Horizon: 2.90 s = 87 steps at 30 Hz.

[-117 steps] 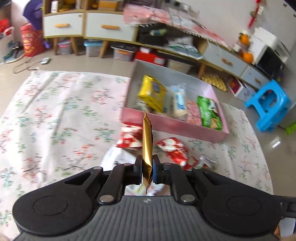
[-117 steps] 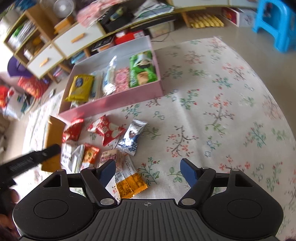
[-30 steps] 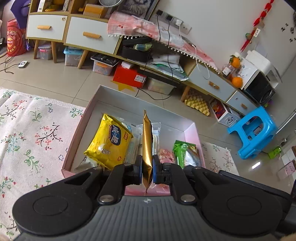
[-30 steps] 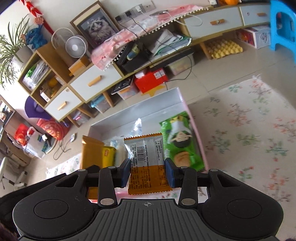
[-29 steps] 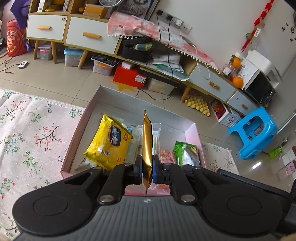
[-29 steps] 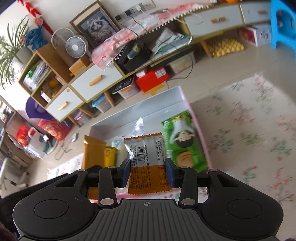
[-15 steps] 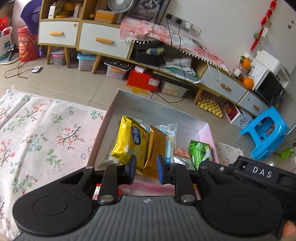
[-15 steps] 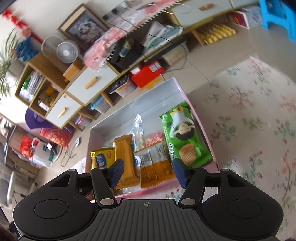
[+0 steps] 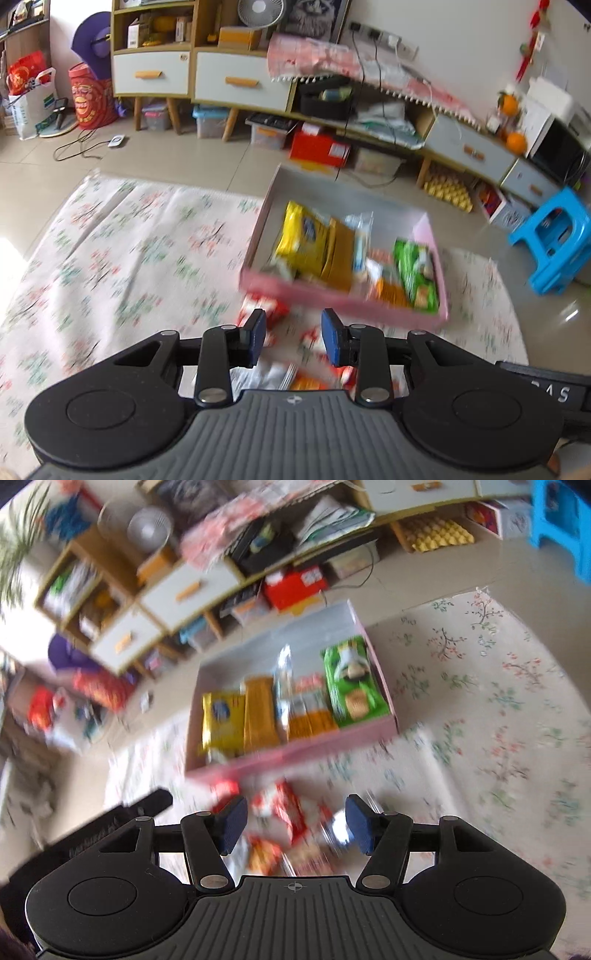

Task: Organize snacks
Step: 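Withdraw both grippers from the box toward the loose snacks, then grasp white biscuit packet with left gripper while right gripper grasps red candy pack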

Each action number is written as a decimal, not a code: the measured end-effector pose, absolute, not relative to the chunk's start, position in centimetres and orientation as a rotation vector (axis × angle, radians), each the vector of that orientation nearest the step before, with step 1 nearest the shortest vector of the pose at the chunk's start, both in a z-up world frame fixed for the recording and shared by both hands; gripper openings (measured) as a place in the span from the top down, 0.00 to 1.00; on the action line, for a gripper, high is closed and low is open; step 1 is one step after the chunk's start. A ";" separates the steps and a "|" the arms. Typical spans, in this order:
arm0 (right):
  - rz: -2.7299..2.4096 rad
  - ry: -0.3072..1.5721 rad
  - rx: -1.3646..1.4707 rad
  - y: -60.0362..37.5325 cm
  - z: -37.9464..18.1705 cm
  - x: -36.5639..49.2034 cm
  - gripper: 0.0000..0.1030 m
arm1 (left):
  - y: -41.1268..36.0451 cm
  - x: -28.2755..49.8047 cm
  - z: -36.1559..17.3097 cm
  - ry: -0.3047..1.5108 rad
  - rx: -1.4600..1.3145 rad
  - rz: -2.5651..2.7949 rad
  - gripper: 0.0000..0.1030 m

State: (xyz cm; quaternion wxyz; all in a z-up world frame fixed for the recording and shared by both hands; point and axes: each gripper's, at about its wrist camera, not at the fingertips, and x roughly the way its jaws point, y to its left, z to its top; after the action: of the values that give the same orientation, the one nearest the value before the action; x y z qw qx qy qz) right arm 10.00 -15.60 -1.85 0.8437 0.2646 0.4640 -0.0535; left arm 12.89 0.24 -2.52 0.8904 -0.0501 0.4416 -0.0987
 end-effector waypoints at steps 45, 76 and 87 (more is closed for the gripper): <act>-0.110 0.862 0.295 -11.6 0.7 0.6 0.27 | 2.8 4.6 -2.9 0.889 -0.011 -0.140 0.29; -0.184 0.965 0.300 -13.8 -3.6 3.6 0.22 | 2.4 7.1 -5.9 0.932 0.109 -0.085 0.27; -0.223 0.987 0.178 -13.3 -5.3 6.3 0.22 | 2.9 9.5 -6.7 0.947 0.076 -0.049 0.27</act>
State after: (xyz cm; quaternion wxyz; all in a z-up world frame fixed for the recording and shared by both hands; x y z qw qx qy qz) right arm 6.27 -13.26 -5.29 0.8710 0.0853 0.4720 -0.1066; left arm 9.46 2.90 -6.66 0.8890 0.0368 0.4558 -0.0238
